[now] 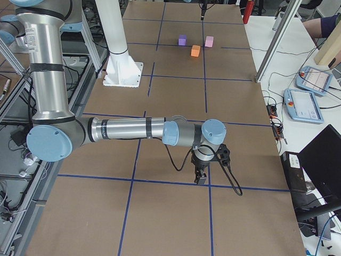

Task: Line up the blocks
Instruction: 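Reach the left gripper down over the orange cube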

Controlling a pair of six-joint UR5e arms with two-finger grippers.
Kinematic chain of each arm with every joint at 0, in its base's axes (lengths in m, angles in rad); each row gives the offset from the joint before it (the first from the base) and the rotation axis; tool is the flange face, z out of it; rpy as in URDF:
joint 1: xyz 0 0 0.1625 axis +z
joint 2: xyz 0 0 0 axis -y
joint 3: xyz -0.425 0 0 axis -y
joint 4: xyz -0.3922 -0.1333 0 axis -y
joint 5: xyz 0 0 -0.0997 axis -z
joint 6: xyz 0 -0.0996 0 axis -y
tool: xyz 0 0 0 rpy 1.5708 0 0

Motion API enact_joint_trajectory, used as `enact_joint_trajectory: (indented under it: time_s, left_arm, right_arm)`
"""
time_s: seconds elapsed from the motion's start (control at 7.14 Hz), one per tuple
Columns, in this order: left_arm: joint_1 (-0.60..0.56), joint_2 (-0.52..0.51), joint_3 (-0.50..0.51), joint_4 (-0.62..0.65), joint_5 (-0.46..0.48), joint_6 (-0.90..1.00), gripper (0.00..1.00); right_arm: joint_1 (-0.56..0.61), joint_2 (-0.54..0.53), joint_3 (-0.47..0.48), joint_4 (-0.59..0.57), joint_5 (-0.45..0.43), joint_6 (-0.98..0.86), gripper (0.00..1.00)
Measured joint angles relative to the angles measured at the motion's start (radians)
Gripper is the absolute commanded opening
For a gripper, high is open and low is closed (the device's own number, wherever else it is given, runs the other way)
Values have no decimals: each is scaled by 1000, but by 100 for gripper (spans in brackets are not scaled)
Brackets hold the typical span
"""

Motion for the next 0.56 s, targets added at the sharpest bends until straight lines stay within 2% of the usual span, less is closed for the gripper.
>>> enact_joint_trajectory:
  time_s: [0.28, 0.56]
  left_arm:
    - [119, -73, 38, -1, 31, -71, 100]
    - [182, -124, 76, -3, 80, -98, 100]
  right_arm:
    - [0, 0, 0, 0, 0, 0, 100]
    - [0, 0, 0, 0, 0, 0, 100]
